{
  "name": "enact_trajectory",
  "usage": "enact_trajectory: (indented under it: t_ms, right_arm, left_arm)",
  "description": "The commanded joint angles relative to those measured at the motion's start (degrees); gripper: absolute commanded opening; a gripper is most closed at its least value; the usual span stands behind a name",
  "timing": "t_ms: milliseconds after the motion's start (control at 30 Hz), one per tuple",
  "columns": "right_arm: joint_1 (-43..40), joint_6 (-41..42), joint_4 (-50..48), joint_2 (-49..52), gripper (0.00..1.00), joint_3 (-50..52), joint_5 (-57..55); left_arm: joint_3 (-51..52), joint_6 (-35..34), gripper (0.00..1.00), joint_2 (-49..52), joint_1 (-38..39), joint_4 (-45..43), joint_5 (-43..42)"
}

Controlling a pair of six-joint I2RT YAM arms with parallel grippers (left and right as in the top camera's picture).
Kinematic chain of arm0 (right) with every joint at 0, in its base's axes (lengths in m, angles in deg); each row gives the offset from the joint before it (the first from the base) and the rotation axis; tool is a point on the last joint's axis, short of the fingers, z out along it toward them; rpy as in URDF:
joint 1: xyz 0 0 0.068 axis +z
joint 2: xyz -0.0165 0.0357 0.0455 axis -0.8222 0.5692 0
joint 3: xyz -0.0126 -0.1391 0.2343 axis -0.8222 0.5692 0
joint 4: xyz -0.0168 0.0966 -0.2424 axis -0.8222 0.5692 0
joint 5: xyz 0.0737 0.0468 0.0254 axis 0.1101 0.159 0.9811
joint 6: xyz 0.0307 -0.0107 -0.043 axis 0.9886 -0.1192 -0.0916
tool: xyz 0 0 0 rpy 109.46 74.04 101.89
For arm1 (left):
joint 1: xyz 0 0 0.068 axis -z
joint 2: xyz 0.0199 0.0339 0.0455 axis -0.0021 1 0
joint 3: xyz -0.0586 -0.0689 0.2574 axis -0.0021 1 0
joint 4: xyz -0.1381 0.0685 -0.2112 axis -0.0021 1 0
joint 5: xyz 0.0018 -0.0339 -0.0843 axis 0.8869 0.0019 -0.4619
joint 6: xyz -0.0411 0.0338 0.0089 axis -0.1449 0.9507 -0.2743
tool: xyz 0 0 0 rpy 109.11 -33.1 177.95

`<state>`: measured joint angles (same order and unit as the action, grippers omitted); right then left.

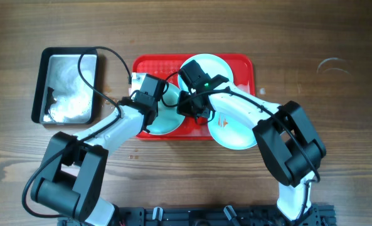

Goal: Clean dirty plates on tray and stack at the side
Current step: 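Scrub the held plate with the sponge in the left gripper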

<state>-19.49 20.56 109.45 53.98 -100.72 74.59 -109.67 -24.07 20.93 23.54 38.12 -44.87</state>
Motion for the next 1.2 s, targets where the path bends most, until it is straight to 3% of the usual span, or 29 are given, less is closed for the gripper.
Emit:
enact_trajectory:
  t_ms: [0, 167, 367, 433, 500, 733, 967, 1167]
  right_arm:
    - [0.1, 1.0, 1.0, 1.9, 0.04, 0.2, -0.8]
    - [0.1, -2.1, 4.8, -5.0, 0.04, 0.1, -4.2]
    - [0.1, -5.1, 11.5, -10.6, 0.04, 0.1, -9.9]
    - [0.1, -5.9, 12.2, -10.7, 0.04, 0.1, -9.9]
    - [0.1, -6.3, 12.3, -10.7, 0.04, 0.1, -9.9]
    - [0.1, -6.3, 12.9, -10.7, 0.04, 0.1, -9.9]
    - [0.1, -6.3, 12.8, -10.7, 0.04, 0.1, -9.9]
    - [0.1, -5.9, 13.2, -10.7, 0.04, 0.1, -9.9]
  left_arm:
    - [-1.7, -2.5, 0.04, -1.8, -0.4, 2.1, 6.5]
    - [-1.7, -5.1, 0.04, -6.3, 0.0, 3.3, -4.5]
    - [-1.7, -9.7, 0.04, -6.4, 0.0, 3.8, -25.8]
    - [-1.7, -8.2, 0.04, -5.9, 0.1, 3.7, -27.4]
    - [-1.7, -2.3, 0.04, -4.1, 0.6, 1.8, -31.1]
    - [-1.7, 1.5, 0.04, 4.5, 1.0, 0.4, -30.7]
    - [-1.8, 1.4, 0.04, 4.6, 1.1, 4.9, -15.1]
    - [-1.9, 1.5, 0.04, 2.2, 1.1, 5.7, -12.7]
